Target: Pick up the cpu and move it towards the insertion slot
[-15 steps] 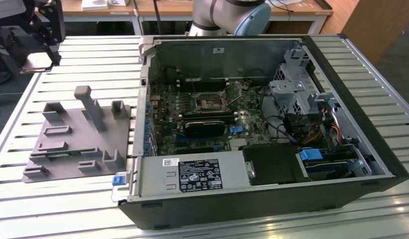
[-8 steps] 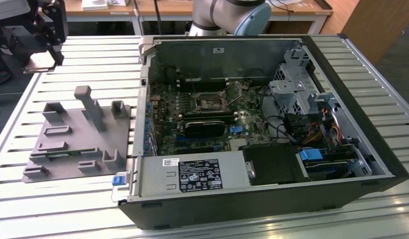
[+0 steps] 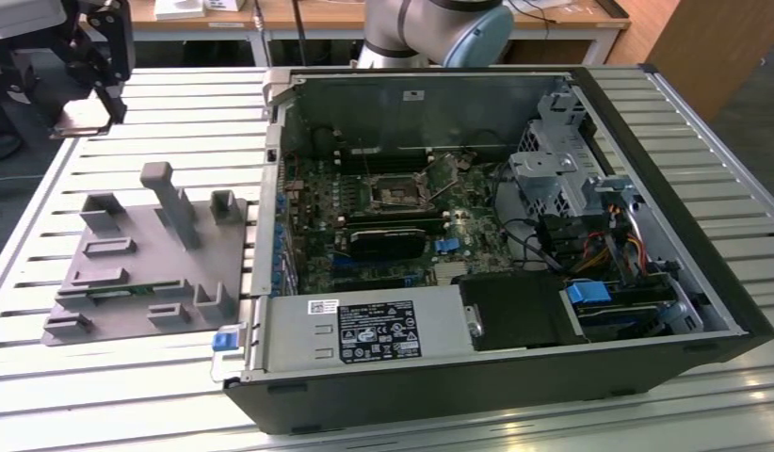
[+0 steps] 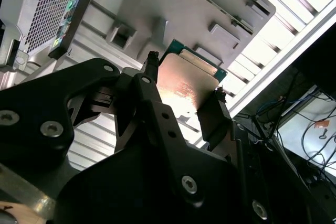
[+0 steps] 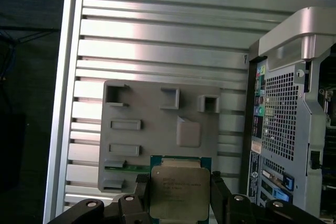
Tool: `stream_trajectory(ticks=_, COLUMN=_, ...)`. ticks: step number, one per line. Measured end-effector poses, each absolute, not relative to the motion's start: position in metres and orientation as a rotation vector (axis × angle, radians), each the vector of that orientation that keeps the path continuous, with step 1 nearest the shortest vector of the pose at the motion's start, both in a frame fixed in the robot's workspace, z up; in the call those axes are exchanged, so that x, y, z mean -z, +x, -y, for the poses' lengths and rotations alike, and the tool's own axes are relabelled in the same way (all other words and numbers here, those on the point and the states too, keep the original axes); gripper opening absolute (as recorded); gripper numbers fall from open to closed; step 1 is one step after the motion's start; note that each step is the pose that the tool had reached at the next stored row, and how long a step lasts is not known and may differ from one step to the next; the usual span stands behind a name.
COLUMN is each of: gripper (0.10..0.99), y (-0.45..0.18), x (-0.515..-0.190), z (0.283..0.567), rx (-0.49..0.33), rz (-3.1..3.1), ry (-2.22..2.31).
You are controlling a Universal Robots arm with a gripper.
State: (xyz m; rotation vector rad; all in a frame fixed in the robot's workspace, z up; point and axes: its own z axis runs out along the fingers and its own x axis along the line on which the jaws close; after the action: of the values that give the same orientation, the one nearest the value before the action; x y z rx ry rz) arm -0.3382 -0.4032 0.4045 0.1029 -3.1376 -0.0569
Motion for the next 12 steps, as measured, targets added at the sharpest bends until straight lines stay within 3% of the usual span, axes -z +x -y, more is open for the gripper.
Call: stream_trajectory(ticks=12, gripper=0.549, y=-0.3304, x=-0.4045, z=0.4032, rx=0.057, rz=3.138, ry=0.103)
